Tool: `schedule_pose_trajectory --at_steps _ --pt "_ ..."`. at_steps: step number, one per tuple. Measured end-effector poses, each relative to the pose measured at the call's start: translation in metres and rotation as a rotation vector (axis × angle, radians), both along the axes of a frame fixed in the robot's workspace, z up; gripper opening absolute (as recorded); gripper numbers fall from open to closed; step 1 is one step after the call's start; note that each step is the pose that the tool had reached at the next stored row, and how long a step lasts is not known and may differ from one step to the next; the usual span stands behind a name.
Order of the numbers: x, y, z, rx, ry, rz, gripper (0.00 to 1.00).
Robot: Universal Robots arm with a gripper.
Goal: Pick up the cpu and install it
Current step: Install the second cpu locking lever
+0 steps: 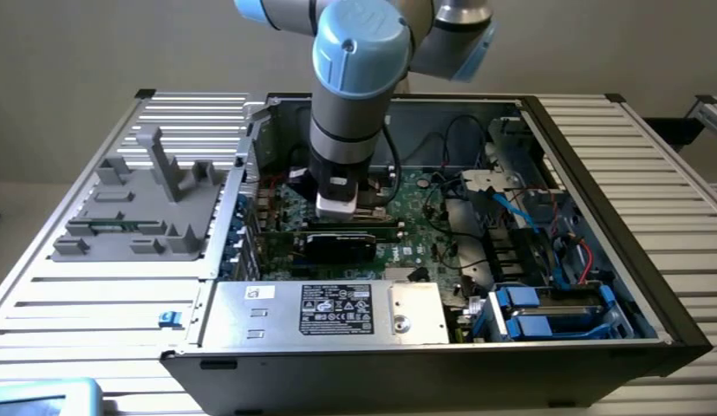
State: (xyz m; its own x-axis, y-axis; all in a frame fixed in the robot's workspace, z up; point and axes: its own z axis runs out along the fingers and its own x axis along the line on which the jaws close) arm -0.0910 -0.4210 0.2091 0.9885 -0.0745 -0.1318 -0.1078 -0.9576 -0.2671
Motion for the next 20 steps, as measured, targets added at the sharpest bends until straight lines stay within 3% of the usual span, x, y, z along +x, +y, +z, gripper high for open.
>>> schedule_pose_trajectory --at_steps 5,10,20 --pt "0.0 -0.0001 -0.0024 0.0022 0.0001 0.0 0.11" --pt "0.0 0.0 -0.0054 0.0083 0.0 0.0 0.11" --pt "-0.001 0.0 -0.0112 0.0304 0.0001 0.0 0.11"
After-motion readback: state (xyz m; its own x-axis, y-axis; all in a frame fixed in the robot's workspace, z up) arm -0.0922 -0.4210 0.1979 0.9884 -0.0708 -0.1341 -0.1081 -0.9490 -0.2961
